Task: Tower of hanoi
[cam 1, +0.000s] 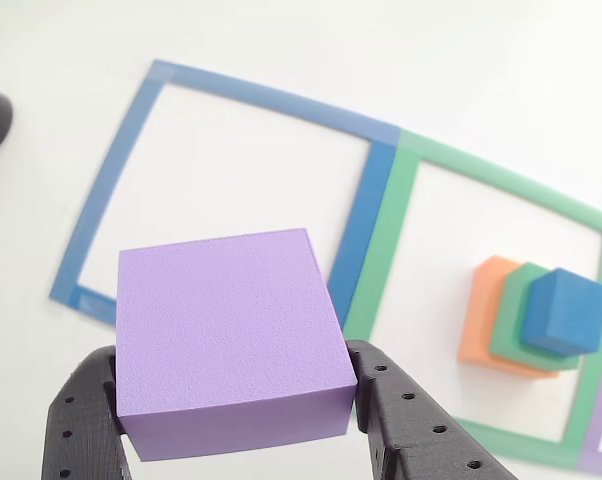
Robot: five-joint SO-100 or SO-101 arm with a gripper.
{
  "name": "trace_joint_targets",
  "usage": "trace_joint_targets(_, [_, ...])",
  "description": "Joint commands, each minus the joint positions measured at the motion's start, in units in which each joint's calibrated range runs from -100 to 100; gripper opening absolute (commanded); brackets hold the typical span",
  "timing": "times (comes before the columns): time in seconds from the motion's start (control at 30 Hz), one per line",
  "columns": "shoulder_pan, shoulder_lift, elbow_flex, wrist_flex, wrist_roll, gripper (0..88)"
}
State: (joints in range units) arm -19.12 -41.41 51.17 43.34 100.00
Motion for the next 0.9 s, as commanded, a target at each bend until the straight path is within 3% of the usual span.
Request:
trace_joint_targets(0.0, [1.24,1.83,10.93,-22.34,0.00,16.3])
trace_joint_targets(0.17, [1.39,11.28,20.57,-46.62,0.00,16.4])
trace_joint_targets(0.3, [1.08,19.86,21.84,-59.16,0.00,16.5])
trace_joint_targets(0.67, [0.93,38.93,20.47,-80.85,0.00,17.5])
trace_joint_targets(0.87, [-0.59,45.34,19.47,-87.57,0.00,17.7])
